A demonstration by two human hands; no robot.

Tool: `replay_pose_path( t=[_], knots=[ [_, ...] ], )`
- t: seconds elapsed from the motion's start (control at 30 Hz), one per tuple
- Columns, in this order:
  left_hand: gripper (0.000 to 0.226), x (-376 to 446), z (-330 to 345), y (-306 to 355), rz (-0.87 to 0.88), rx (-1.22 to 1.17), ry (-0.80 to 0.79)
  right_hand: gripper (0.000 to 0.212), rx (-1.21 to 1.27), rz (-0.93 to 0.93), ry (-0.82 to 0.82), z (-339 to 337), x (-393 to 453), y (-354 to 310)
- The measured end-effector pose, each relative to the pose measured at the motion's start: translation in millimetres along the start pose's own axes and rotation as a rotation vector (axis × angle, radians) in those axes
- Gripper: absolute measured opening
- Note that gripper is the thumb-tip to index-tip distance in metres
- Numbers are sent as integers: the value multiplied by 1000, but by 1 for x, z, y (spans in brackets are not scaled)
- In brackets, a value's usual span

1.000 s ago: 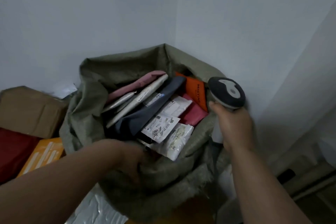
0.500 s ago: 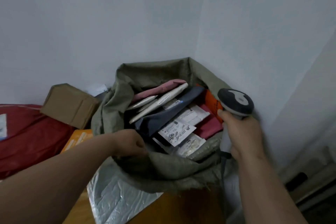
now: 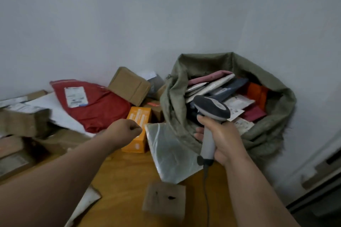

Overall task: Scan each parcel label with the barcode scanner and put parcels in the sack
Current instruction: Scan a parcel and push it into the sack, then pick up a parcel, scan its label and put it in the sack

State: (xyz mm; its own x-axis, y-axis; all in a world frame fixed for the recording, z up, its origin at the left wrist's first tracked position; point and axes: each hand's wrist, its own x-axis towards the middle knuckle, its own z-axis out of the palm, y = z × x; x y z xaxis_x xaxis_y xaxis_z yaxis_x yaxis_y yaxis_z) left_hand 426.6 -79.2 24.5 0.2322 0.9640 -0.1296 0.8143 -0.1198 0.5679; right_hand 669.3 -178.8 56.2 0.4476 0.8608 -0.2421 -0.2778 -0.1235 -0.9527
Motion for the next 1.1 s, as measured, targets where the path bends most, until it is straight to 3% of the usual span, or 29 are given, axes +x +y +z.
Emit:
replay_pose_path(
  t=[0.13, 0.3, 0.67, 0.87, 0.97, 1.1],
  knots=[
    [19, -34, -5, -60, -172, -182, -51, 21, -79, 51, -22, 32, -29, 35],
    [17, -43, 5, -89, -276, -307, -108, 25, -174, 100, -19, 54, -40, 69],
    [33, 28, 90, -57, -542, -684, -229, 11, -313, 143, -87, 62, 13, 99],
    [49, 62, 132, -35, -628, -758, -267, 6, -377, 170, -161, 54, 48, 103],
    [49, 72, 149, -31, -661, -824, -321, 5, -363, 186, -198, 48, 58, 101],
    [39, 81, 156, -34, -666, -886, -246, 14, -352, 181, -213, 43, 63, 99]
  ],
)
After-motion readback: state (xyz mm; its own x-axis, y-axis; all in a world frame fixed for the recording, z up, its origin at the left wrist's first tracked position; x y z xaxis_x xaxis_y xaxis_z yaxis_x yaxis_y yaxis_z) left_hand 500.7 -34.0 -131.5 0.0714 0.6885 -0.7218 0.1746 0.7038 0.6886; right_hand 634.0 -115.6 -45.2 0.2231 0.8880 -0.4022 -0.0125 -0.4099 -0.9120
